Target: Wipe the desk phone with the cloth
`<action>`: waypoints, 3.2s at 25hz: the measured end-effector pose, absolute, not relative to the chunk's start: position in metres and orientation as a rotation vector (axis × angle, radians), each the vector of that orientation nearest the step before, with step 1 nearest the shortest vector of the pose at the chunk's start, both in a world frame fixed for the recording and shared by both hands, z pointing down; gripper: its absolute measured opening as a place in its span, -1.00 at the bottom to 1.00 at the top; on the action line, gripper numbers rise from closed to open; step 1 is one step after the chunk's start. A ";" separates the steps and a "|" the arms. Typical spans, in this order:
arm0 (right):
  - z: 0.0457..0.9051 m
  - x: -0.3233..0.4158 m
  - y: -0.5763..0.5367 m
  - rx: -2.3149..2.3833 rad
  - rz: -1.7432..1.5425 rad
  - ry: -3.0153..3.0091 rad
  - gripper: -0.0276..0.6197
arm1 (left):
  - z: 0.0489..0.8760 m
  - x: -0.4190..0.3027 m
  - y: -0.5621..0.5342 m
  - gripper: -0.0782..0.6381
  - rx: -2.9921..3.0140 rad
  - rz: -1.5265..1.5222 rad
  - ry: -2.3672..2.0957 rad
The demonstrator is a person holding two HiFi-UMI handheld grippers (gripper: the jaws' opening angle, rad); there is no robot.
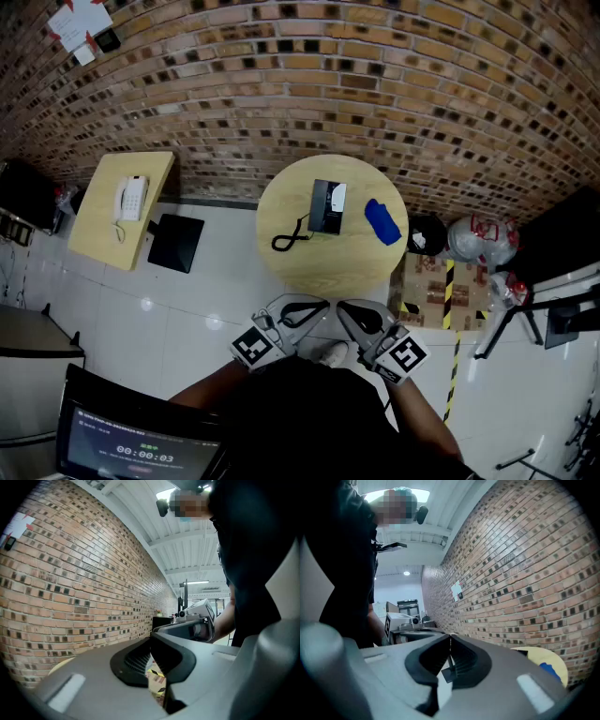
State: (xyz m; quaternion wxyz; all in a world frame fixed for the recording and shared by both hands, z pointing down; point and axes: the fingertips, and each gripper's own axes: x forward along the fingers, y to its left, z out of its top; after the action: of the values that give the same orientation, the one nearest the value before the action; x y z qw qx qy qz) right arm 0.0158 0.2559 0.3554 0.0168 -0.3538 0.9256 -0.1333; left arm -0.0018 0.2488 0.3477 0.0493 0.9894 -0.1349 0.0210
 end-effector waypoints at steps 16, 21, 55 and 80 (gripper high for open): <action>0.459 0.118 0.163 -1.533 -0.512 2.819 -0.64 | 0.386 0.023 0.189 -0.78 2.980 0.140 -0.447; 0.524 0.148 0.105 -1.719 -0.651 2.859 -0.33 | 0.394 0.026 0.143 -0.78 2.989 0.126 -0.368; 0.782 0.256 -0.052 -2.048 -1.490 2.968 -0.58 | 0.467 -0.016 0.009 -0.78 2.815 0.213 -0.394; 0.683 0.091 -0.166 -1.563 -0.768 3.375 -0.63 | 0.458 -0.032 -0.012 -0.78 2.826 0.137 -0.488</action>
State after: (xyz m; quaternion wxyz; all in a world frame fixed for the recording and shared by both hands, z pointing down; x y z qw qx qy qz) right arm 0.0911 -0.1655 0.6833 -0.3223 -0.3895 0.8413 -0.1914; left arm -0.0320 -0.0124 0.4579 0.1350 0.9753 -0.1685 0.0473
